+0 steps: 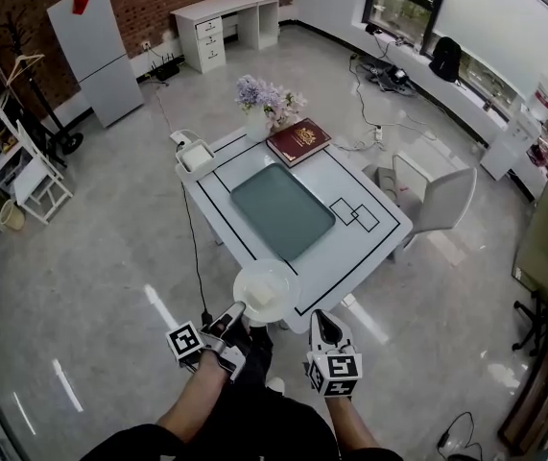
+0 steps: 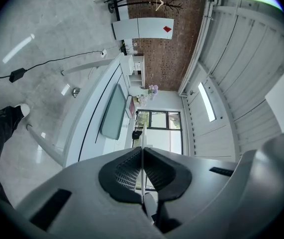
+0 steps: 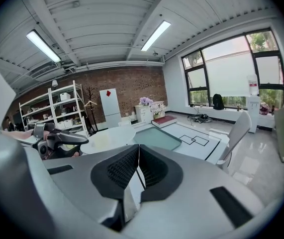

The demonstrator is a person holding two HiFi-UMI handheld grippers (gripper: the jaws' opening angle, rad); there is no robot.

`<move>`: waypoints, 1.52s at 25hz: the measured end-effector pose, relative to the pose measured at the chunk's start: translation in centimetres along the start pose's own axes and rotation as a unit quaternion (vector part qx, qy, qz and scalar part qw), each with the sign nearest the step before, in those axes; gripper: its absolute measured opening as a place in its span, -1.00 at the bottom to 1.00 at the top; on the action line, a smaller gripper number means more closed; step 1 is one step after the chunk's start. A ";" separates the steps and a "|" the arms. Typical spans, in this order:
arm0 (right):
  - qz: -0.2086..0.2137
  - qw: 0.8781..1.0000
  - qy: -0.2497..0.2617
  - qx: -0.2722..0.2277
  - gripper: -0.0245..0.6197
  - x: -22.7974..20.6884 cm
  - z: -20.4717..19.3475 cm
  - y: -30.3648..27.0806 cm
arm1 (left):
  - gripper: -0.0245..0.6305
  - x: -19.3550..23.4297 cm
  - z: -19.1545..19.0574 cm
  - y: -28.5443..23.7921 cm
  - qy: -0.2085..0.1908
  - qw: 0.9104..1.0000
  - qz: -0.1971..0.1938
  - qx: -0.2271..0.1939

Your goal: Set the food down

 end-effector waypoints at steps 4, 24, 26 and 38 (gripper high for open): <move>-0.009 1.000 -0.003 0.005 -0.89 -0.7 1.2 -3.0 | -0.88 0.0 2.2 -2.8 0.000 1.000 0.007 0.010; -0.048 0.999 -0.009 0.011 -0.89 -0.5 7.5 -17.0 | -0.88 -2.2 14.6 -14.4 -0.004 0.998 0.006 0.056; -0.050 0.999 -0.007 0.013 -0.89 -0.3 7.7 -17.6 | -0.88 -2.4 15.2 -15.0 -0.004 0.998 0.005 0.058; -0.079 0.997 -0.012 0.004 -0.89 -2.3 8.2 -19.2 | -0.88 -0.7 16.0 -19.0 -0.004 0.996 0.012 0.087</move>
Point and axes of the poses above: the fingertips, and each gripper's own axes: y backward along the fingers, x to its left, z out of its top, the point moved 9 cm from there along y, backward along the fingers, and after that the axes turned 1 degree about -x, right-handed, at the moved point
